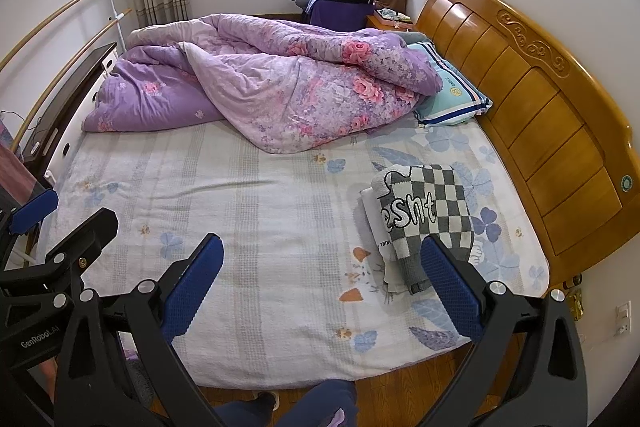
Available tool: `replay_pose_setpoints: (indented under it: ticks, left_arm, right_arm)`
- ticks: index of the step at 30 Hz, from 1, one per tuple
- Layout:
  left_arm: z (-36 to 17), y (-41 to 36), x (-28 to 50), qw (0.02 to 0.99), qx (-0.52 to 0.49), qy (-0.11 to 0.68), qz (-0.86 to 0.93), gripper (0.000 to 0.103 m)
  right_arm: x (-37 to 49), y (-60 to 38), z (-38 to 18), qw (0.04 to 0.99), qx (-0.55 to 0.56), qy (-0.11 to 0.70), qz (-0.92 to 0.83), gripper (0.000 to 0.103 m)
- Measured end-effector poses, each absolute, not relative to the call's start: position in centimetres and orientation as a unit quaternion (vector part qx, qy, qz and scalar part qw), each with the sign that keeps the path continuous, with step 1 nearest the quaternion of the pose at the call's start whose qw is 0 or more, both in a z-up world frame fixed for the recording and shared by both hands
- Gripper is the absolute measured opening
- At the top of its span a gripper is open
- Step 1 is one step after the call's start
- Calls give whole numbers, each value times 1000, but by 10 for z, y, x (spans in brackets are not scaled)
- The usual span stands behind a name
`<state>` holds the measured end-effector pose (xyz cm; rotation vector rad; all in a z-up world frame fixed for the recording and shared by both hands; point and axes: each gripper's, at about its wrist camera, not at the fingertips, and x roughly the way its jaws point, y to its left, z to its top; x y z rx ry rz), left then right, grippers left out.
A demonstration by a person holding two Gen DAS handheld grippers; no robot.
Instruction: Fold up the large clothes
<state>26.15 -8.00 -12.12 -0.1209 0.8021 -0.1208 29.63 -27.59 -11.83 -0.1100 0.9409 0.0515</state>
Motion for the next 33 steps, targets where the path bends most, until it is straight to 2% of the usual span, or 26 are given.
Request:
replay_pose_setpoints:
  ticks: [17, 33]
  left_arm:
    - [-123, -79, 263, 932, -21, 359, -47, 98]
    - [-124, -76, 270, 930, -22, 365, -47, 98]
  right_arm:
    - [303, -274, -123, 887, -58, 458, 23, 95]
    - [307, -275, -129, 885, -57, 461, 26, 95]
